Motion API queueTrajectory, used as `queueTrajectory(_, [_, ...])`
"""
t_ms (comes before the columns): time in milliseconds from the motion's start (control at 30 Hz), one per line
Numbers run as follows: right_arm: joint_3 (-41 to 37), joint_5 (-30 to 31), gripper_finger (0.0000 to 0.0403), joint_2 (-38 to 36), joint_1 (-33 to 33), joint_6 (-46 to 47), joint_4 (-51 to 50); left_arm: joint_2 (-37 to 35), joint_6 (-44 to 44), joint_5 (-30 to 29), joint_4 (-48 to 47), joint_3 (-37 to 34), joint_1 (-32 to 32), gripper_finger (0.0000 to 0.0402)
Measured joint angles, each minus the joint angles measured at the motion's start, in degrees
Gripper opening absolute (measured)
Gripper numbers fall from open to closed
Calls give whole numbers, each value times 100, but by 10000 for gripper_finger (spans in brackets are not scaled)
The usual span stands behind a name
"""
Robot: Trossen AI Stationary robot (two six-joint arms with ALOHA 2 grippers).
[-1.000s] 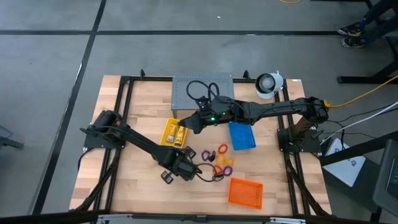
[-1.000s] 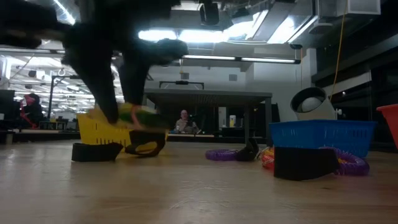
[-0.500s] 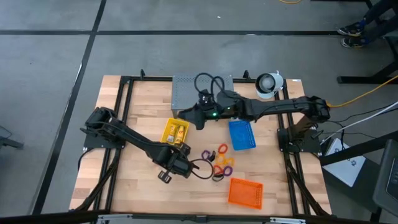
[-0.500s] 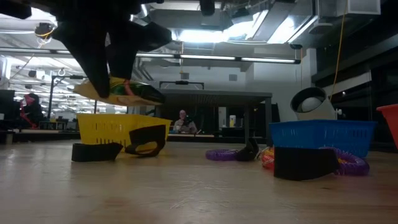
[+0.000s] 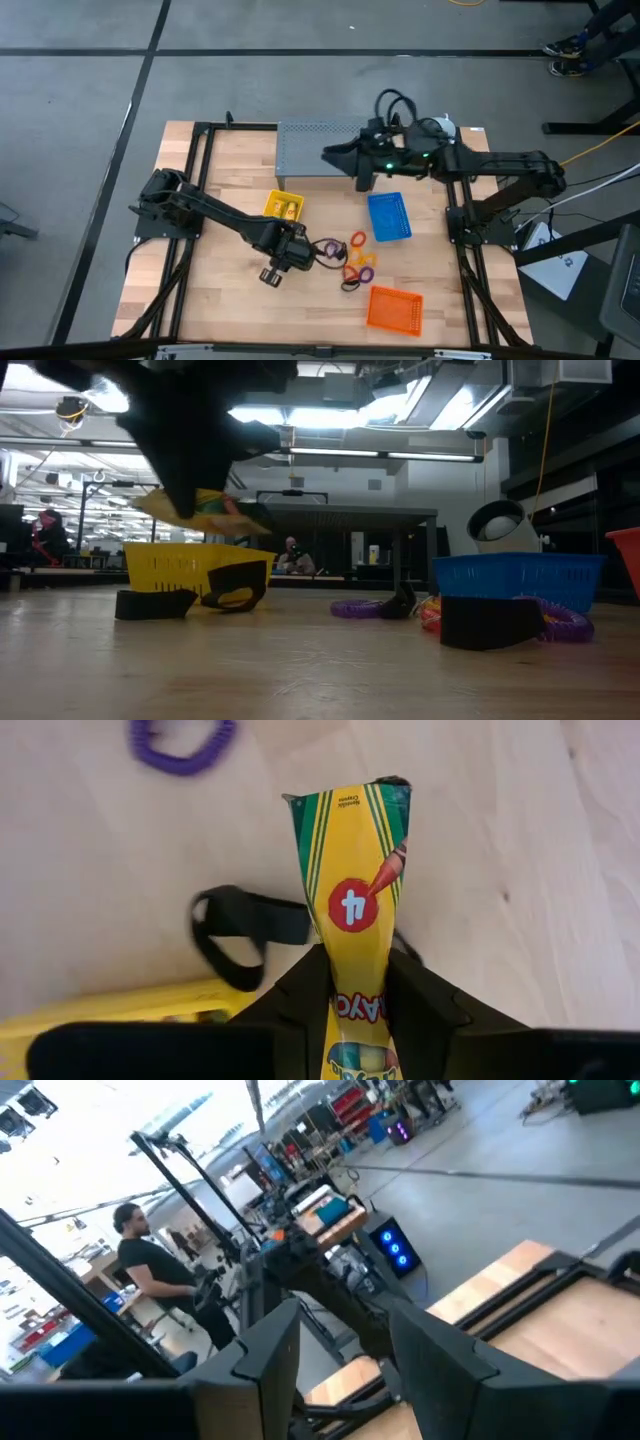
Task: Pick & Place Office Desk Supplies
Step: Put the yellow box of crayons into the yellow bin
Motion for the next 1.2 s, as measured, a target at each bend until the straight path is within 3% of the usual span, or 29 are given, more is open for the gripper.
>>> queueTrajectory(333, [0, 129, 160, -291, -33, -218, -240, -649, -930, -6, 81, 9, 948, 86])
queueTrajectory(567, [0, 77, 160, -291, -33, -235, -368, -1144, -2360, -357, 90, 9, 1774, 86])
queueTrajectory(733, [0, -224, 160, -291, -59, -239, -391, -1190, -3834, -785, 71, -112, 2144, 86])
queueTrajectory(967, [0, -696, 160, -292, -134, -241, -602, -1186, -5845, -919, 604, -1008, 2034, 86])
queueTrajectory(1200, [0, -1435, 160, -293, -272, -279, -607, -1184, -7105, -1262, 702, -1495, 1633, 86])
